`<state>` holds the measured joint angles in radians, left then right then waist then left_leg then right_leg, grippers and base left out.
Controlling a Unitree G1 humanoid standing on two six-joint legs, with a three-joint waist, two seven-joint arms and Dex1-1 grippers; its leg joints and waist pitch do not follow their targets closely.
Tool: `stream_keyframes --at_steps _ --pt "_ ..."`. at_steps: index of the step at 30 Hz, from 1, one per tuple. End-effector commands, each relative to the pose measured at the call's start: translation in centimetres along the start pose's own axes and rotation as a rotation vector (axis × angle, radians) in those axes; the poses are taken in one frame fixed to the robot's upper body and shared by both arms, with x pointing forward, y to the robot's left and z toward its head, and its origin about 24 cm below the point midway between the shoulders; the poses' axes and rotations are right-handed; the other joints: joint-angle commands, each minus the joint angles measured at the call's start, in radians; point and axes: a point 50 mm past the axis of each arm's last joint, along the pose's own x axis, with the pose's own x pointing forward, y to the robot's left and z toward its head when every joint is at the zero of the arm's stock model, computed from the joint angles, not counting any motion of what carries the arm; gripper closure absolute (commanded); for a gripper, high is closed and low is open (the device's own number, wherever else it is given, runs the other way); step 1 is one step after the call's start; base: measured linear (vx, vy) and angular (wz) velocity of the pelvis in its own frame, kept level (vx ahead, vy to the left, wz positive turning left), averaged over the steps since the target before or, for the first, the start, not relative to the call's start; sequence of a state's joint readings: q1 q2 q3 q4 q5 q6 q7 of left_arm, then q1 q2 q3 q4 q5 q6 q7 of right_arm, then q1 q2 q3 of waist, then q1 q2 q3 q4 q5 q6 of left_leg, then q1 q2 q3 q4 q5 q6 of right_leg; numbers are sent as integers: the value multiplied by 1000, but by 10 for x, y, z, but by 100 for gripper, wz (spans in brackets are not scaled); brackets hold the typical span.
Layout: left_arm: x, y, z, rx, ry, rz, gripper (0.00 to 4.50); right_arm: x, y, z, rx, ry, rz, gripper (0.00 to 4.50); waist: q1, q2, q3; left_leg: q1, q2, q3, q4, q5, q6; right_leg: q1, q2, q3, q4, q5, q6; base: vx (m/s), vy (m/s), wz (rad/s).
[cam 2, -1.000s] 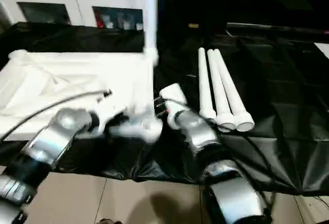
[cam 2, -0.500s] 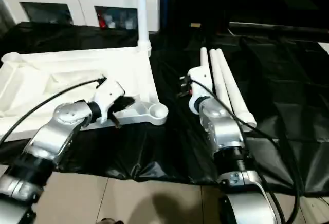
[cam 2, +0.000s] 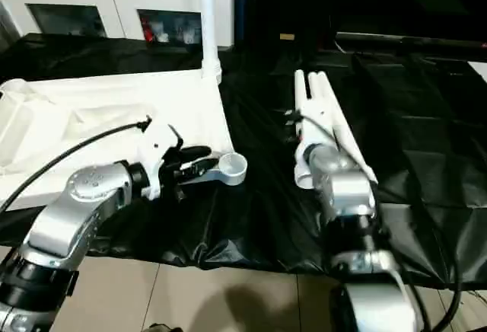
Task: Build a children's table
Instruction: Pick table leg
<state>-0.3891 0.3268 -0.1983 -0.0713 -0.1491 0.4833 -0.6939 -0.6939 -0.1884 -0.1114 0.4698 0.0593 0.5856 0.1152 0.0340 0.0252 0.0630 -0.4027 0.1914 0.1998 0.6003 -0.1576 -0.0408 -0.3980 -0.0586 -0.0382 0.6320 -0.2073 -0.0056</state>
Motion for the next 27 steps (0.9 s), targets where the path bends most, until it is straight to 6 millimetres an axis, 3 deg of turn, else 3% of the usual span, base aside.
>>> stream_keyframes --at_steps 1,7,8,13,27 --pt "-2 -4 1 15 23 -14 255 3 -6 2 3 32 -28 214 2 -6 -80 34 31 -18 -57 -148 -15 42 -63 41 -70 -72 -194 0 0 0" --pt "-5 -6 1 15 35 -22 208 9 -8 5 4 67 -40 160 2 -9 -79 31 29 -16 -54 -130 -7 44 -62 40 -68 -57 -196 0 0 0" --pt "-5 -6 1 18 37 -25 208 10 -9 5 3 75 -42 160 1 -15 -79 31 29 -14 -54 -132 -6 43 -61 40 -70 -61 -195 0 0 0" --pt "-7 -5 3 33 41 -18 169 12 -11 4 -5 129 -50 119 2 -15 -80 30 29 -14 -51 -115 -2 44 -61 40 -66 -49 -194 0 0 0" --pt "-14 -6 5 41 62 -32 169 19 -15 -7 89 309 -31 119 9 -23 -81 30 29 -13 -49 -104 5 45 -63 38 -61 -42 -210 0 0 0"
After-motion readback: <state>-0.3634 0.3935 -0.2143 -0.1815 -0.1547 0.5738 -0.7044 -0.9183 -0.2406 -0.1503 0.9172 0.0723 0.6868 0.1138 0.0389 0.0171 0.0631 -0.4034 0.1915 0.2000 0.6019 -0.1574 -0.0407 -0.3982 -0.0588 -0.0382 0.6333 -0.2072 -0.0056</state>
